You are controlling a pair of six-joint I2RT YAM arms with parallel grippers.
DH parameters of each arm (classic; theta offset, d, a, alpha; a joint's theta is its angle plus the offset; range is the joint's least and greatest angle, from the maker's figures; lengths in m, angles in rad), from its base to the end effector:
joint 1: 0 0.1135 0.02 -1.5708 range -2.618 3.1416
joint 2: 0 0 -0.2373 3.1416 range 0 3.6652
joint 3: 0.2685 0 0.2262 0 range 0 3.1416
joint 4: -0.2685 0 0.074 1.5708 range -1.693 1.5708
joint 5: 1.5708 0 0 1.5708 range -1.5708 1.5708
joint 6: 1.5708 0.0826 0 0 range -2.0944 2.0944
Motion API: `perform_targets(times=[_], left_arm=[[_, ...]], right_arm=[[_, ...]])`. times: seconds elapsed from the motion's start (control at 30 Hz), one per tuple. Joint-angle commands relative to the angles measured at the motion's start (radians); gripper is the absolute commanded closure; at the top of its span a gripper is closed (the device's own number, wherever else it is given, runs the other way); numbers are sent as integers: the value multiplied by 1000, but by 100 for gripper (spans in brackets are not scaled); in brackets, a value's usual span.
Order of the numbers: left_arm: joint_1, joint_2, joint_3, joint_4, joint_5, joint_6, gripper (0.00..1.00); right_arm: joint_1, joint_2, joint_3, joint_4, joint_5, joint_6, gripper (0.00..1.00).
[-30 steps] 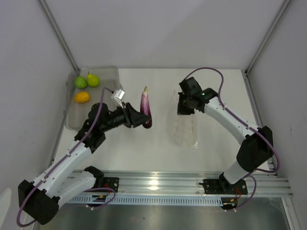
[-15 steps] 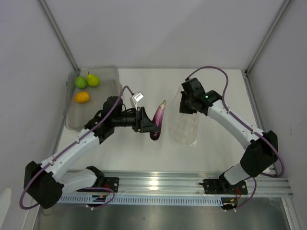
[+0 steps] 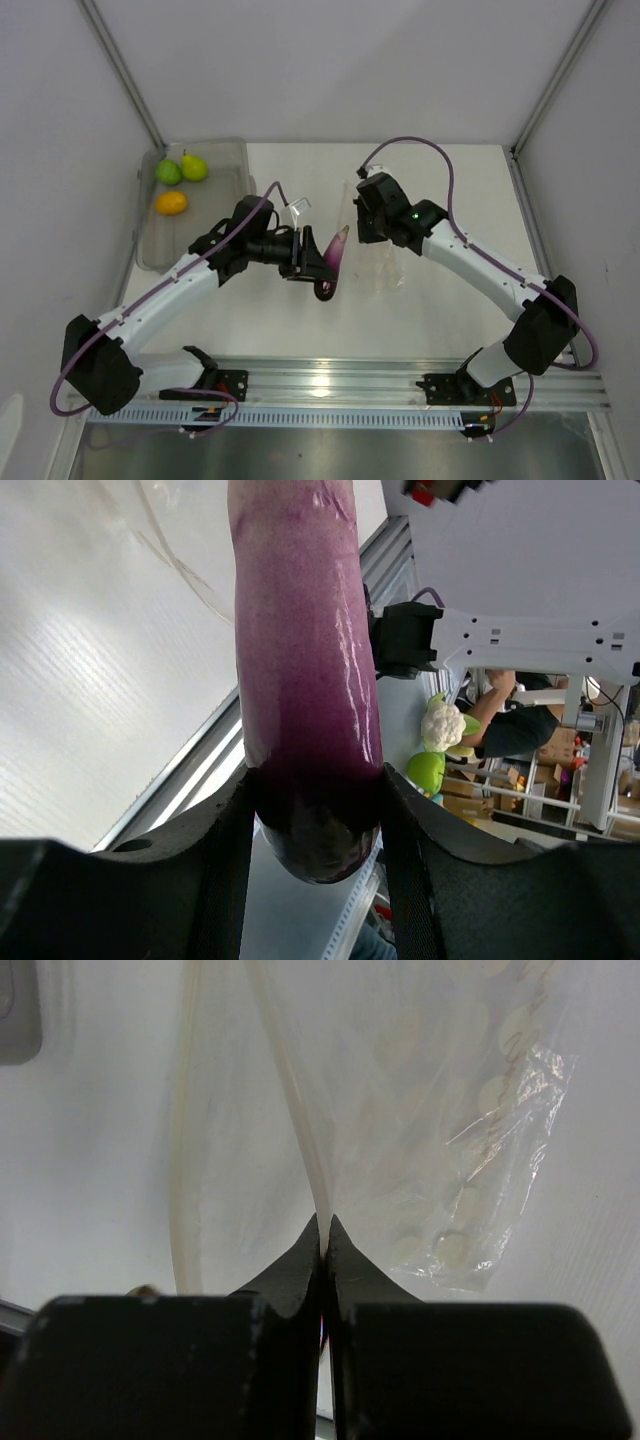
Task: Place the food in the zip-top bag and seal the zipper
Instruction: Place the fake vegetable in the zipper food storage bag.
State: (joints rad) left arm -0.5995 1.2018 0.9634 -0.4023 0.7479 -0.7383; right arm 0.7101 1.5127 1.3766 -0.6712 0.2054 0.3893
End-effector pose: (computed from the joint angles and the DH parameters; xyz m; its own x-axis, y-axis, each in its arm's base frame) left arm 0.1899 -0.1978 0.2612 -0.9464 0.0491 -0.3193 0.3067 0.4471 -0.8402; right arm 0.2669 0.2073 0.2684 -0.7085 -0.1191 -0.6956 -0.2836 0.9506 0.1261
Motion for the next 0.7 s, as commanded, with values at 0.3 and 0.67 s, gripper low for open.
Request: perform_targets(times=[0.3,0.67], left_arm=[[-2,128,75,-110,-35,-75,100],[29,117,57,-10,-64,-257,100]], right_arm=[[137,-40,-14,79,172,-89,100],[192,-52,-71,87,189,-49,100]])
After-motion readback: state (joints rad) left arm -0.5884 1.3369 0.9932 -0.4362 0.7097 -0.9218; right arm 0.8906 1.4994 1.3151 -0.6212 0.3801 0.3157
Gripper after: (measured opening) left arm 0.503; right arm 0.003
